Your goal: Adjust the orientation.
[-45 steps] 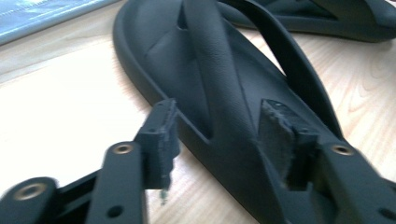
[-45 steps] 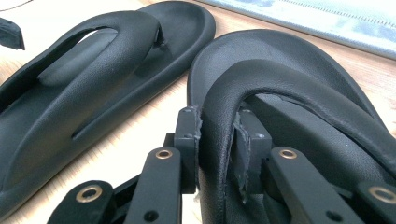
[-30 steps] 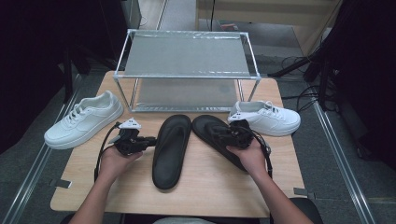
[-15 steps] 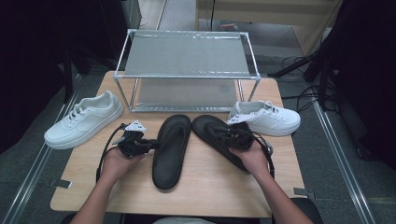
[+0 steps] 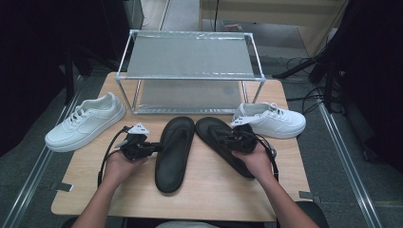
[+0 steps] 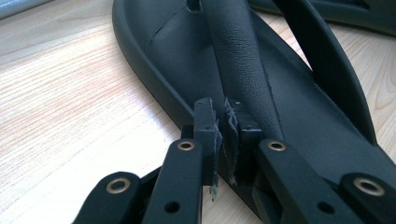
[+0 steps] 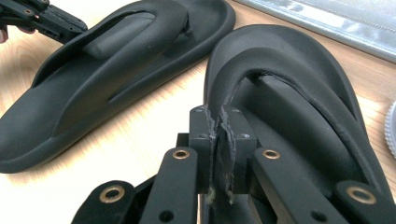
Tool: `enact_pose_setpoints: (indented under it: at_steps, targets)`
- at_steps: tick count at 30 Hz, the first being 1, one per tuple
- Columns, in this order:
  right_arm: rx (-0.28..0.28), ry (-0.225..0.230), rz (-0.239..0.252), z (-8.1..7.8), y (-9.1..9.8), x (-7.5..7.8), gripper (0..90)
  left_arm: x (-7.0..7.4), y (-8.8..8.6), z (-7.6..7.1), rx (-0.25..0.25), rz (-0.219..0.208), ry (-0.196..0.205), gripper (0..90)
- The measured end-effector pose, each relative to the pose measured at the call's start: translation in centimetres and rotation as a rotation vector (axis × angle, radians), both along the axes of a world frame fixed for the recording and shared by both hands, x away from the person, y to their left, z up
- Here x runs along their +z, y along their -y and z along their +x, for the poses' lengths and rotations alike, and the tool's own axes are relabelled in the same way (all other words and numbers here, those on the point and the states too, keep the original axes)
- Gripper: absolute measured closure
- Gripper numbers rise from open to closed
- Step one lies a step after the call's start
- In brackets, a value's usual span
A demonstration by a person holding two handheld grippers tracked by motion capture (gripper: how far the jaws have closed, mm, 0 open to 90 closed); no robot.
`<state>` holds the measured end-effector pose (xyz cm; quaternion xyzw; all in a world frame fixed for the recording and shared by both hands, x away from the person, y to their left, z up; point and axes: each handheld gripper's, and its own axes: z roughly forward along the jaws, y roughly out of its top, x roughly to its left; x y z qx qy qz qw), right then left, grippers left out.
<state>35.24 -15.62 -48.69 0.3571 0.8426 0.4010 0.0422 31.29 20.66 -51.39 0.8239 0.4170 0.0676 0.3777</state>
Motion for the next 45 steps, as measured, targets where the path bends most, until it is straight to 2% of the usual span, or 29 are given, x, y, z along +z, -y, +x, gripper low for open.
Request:
enact_pose_setpoints:
  at_steps: [2, 9, 23, 34, 45]
  targets:
    - [0.004, 0.000, 0.001, 0.0, -0.1, 0.0, 84.3, -0.1, 0.2, 0.0, -0.022, -0.023, -0.023, 84.0]
    - [0.012, -0.015, 0.017, -0.1, -0.3, -0.1, 84.1, 0.1, 1.8, -0.7, -0.084, 0.018, -0.004, 83.5]
    - [0.022, -0.036, 0.055, -0.2, -1.1, -0.4, 83.8, 0.1, 3.4, -1.6, -0.139, 0.018, -0.009, 83.5]
    - [0.017, -0.048, 0.073, -0.1, -1.2, -0.5, 83.7, 0.1, 5.3, -2.2, -0.203, 0.021, -0.009, 83.6]
    - [0.006, -0.047, 0.094, 0.2, -1.4, -0.6, 83.1, 0.0, 6.8, -2.6, -0.232, 0.004, -0.015, 83.5]
